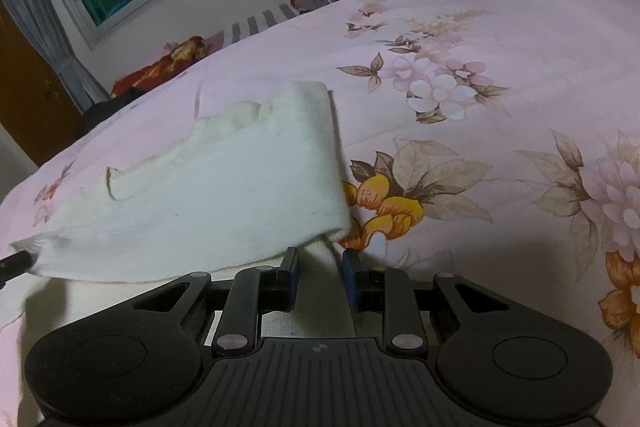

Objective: Fold small clothes

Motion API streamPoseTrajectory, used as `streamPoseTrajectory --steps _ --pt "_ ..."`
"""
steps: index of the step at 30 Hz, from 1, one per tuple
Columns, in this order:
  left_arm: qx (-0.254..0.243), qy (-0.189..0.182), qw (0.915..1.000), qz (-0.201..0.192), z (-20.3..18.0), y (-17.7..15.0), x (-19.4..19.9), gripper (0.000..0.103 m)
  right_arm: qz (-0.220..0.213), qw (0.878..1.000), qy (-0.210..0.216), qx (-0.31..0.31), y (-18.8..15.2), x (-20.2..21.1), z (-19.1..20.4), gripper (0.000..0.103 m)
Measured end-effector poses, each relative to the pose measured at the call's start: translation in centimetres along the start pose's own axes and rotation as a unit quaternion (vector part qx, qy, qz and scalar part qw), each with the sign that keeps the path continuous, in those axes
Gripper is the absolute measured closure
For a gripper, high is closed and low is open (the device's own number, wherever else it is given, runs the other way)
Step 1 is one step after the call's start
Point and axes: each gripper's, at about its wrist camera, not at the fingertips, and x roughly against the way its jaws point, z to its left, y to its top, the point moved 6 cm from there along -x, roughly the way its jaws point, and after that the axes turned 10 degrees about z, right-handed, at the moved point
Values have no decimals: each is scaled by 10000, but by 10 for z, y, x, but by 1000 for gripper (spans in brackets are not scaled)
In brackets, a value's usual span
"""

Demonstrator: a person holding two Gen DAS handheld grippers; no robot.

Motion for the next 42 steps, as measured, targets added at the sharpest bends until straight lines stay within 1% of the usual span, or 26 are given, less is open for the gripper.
streamPoseTrajectory --steps 7,9,15,16,17,18,19,20,21,23,25,26,27,28,29,30,31,32,33,35,36,37,38,39,40,42 --pt "11 95 10000 4 15 -1 6 100 -71 9999 -114 -55 2 2 -3 79" --pt "49 92 9999 3 18 -2 5 100 -110 9998 -177 -78 3 2 -5 79" --pt "28 172 9998 57 22 -6 -2 100 -79 9998 -174 -41 3 3 -6 79" --pt "23 170 9998 49 23 -7 -3 100 -99 9998 -154 1 2 7 -4 82" --pt "17 178 9998 61 25 -8 -5 100 -243 9996 -98 62 2 17 -1 90" --pt "9 186 9998 75 26 -10 -6 100 -420 9991 50 96 2 27 3 100" --pt "8 189 9998 94 27 -11 -7 100 -554 9983 161 107 4 36 7 101" --pt "15 200 9997 118 28 -12 -9 100 -655 9976 164 164 8 39 11 101" --pt "34 211 9997 147 29 -13 -11 100 -664 9975 136 212 11 36 14 101" --pt "26 227 9995 219 30 -16 -14 99 -403 9989 65 228 18 18 15 101" --pt "36 339 9992 229 32 -19 -15 87 17 9995 -219 242 18 -6 9 102" --pt "65 349 9991 215 34 -19 -13 78 3 9996 -186 215 18 -8 6 102" --pt "87 330 9994 102 34 -17 -7 58 -8 9996 -172 215 20 -4 6 101" --pt "49 402 9991 -97 33 -15 0 40 -189 9994 -138 262 23 6 8 101" --pt "-50 557 9979 -323 32 -11 7 17 -401 9987 -101 295 26 15 9 101" --pt "-157 614 9971 -419 30 -6 8 24 -530 9981 -20 305 30 21 10 101" --pt "-228 589 9974 -353 29 0 4 32 -579 9978 82 318 36 22 13 101" --pt "-221 564 9979 -230 29 4 -1 45 -590 9976 133 341 43 20 16 101" --pt "-209 548 9983 -68 29 9 -10 53 -565 9976 159 381 49 15 19 101" --pt "-276 746 9966 218 30 14 -27 58 -463 9975 234 470 60 0 28 101" --pt "-268 892 9951 345 32 14 -34 64 -394 9974 252 541 66 -9 34 101" --pt "-315 969 9942 357 32 14 -38 66 -332 9972 284 606 69 -18 39 101" --pt "-357 1105 9928 309 32 14 -38 74 -252 9964 385 718 70 -27 46 101" --pt "-405 1237 9911 288 32 14 -38 77 -182 9951 483 841 71 -34 52 101" --pt "-433 1320 9900 241 34 13 -37 78 -68 9928 604 1029 70 -42 61 101" --pt "-465 1332 9899 162 36 10 -36 77 91 9874 767 1381 63 -55 73 101"
